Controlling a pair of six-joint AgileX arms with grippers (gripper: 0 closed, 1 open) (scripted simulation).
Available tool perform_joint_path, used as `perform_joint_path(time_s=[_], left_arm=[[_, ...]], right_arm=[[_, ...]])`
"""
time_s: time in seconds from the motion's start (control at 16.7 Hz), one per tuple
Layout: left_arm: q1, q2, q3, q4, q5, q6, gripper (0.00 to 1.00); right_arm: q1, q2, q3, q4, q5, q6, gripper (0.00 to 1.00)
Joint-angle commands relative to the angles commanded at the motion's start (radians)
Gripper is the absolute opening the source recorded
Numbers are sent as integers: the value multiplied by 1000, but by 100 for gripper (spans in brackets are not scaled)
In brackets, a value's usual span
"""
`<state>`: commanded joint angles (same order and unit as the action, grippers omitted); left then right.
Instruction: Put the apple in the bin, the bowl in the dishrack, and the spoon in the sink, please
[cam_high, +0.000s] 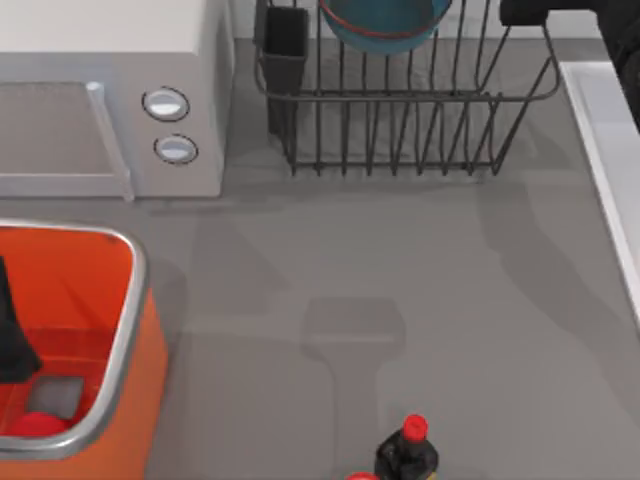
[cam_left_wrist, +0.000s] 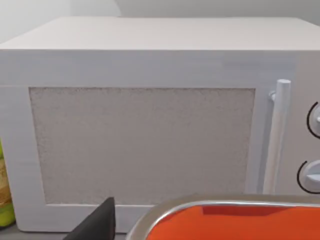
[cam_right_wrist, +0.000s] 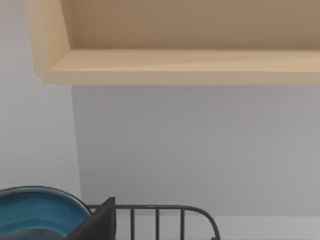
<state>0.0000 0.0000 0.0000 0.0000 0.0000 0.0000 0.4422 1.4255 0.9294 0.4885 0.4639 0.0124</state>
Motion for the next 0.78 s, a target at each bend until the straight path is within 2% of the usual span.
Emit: perform_joint_path(time_s=[0.78], left_arm=[[0,0,0,0,0,0,100]], right_arm=[[-147,-474,-309,-162,-154,-4,100]])
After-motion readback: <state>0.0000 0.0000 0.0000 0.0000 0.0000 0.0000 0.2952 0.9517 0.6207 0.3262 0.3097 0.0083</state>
